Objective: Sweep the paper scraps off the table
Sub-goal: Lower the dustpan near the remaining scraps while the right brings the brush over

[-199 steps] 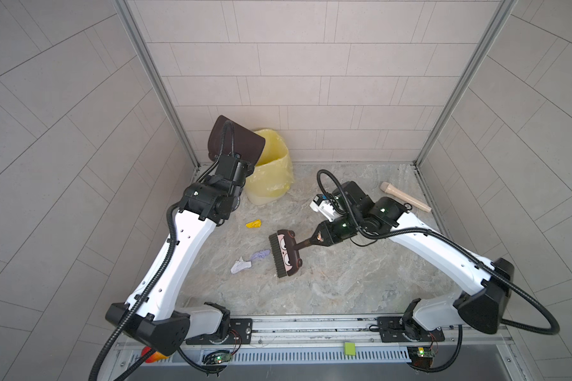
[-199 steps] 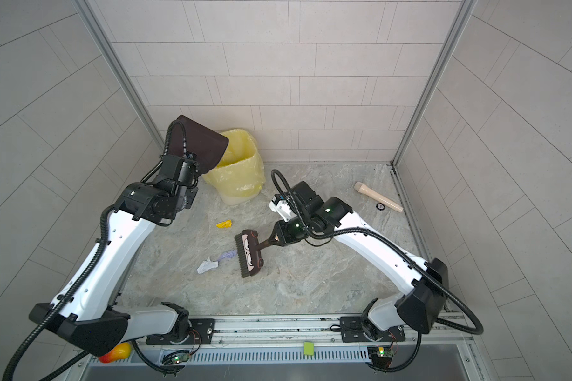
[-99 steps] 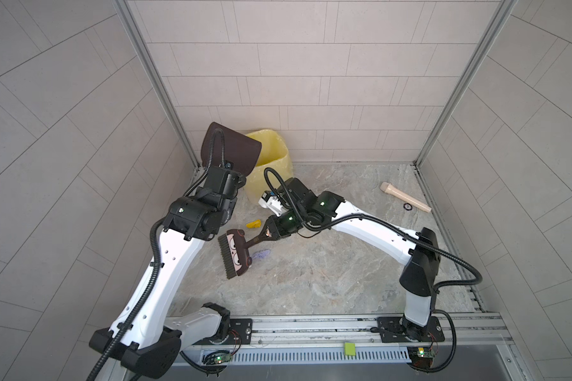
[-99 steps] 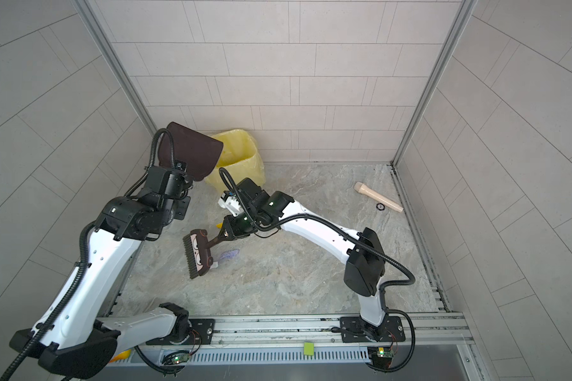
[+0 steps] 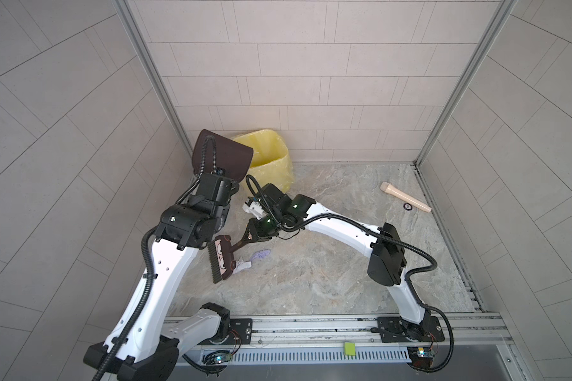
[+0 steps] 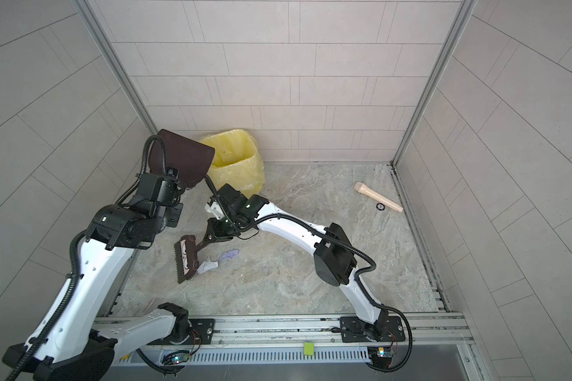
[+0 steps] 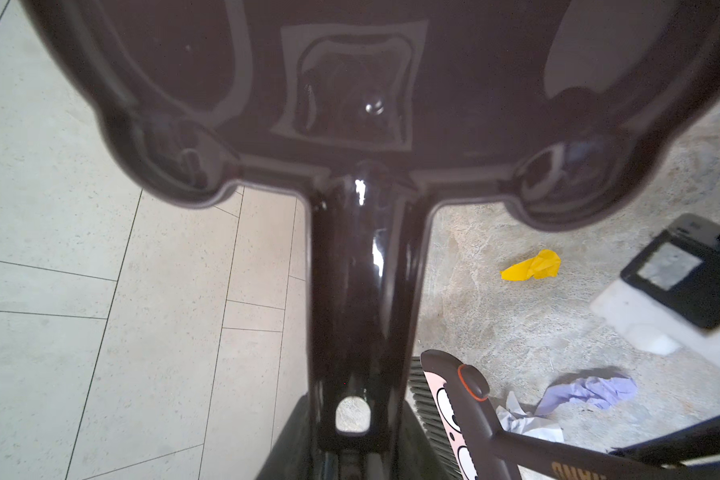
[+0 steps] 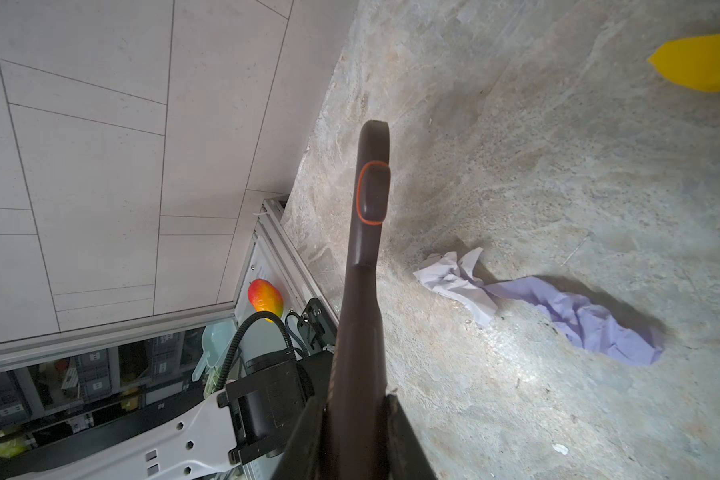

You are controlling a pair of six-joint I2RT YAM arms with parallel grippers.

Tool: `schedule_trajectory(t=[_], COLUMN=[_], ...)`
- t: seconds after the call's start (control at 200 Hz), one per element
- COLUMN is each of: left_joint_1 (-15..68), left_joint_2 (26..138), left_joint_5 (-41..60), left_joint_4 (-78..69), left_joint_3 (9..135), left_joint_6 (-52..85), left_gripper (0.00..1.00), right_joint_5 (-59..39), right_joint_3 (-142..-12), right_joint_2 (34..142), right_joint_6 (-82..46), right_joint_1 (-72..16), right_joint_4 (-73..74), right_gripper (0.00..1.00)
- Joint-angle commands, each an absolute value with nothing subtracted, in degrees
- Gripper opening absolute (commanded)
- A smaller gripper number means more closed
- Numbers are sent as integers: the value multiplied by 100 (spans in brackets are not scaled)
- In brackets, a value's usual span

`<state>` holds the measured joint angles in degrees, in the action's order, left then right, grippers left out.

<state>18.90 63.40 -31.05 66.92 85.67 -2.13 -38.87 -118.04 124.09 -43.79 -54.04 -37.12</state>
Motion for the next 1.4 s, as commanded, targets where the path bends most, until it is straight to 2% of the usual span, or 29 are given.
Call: schedule_trajectory(t=[0.0, 0.26, 0.475, 0.791, 1.116, 1.396], left_joint_1=[1855, 1846, 1854, 1868, 1957, 2226], left_joint_2=[6306, 6313, 6351, 6450, 6557, 6661], left_joint_5=[-3123, -3024, -2912, -2456, -1783, -1748], left_joint_4=[6759, 6663, 6609, 6509, 6417, 6373], left_joint_3=[8581, 8443, 8402, 8153, 7859, 7714], left_joint_6=[-14, 73, 110, 227, 331, 452], left_gripper=[0, 0, 0, 0, 0, 0], right_joint_5=[-3732, -3479, -3257, -3138, -3028, -3392], right_joint_3=[-11672, -10123, -8571, -6761, -6546, -7633], right_joint_2=[12291, 11365, 10201, 8529, 7563, 7363], right_joint_6=[-4395, -4269, -4134, -3516, -2606, -2835], right_joint_1=[-5356, -5038, -4593, -3049, -1758, -1945], right_joint_4=[-3646, -3532, -3629, -4523, -6014, -6040], right_gripper=[0, 0, 0, 0, 0, 0])
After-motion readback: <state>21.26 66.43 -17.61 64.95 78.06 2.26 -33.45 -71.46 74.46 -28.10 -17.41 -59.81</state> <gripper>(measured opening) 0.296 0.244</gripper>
